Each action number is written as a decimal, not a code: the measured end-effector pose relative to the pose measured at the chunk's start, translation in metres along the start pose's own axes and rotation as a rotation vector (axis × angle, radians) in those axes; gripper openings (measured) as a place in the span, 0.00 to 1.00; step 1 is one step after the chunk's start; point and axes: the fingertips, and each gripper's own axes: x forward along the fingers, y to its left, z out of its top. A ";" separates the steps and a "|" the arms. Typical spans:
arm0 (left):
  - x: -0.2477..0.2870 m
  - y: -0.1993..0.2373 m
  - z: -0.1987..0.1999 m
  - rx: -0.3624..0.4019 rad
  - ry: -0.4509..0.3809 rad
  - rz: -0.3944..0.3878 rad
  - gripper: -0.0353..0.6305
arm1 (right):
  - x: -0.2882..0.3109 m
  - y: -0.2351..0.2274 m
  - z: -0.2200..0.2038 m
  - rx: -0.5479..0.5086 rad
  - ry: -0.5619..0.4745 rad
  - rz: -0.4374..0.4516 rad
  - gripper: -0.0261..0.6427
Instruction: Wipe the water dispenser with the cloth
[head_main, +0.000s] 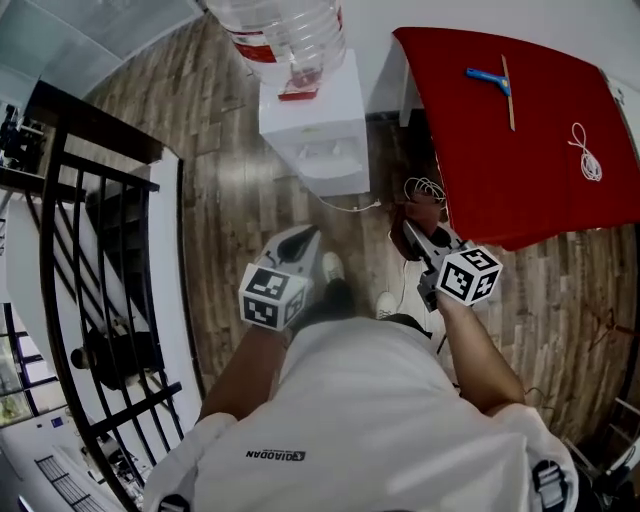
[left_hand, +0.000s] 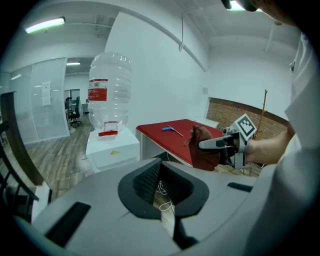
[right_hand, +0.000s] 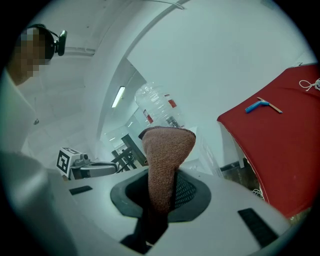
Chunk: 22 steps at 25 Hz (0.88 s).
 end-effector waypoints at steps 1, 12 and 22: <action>0.004 0.009 0.005 0.006 -0.003 -0.009 0.04 | 0.008 -0.001 0.006 0.002 -0.006 -0.010 0.12; 0.045 0.106 0.049 0.136 0.029 -0.188 0.04 | 0.111 -0.026 0.071 0.043 -0.109 -0.164 0.12; 0.081 0.151 0.076 0.156 0.039 -0.239 0.04 | 0.161 -0.025 0.087 -0.021 -0.059 -0.198 0.12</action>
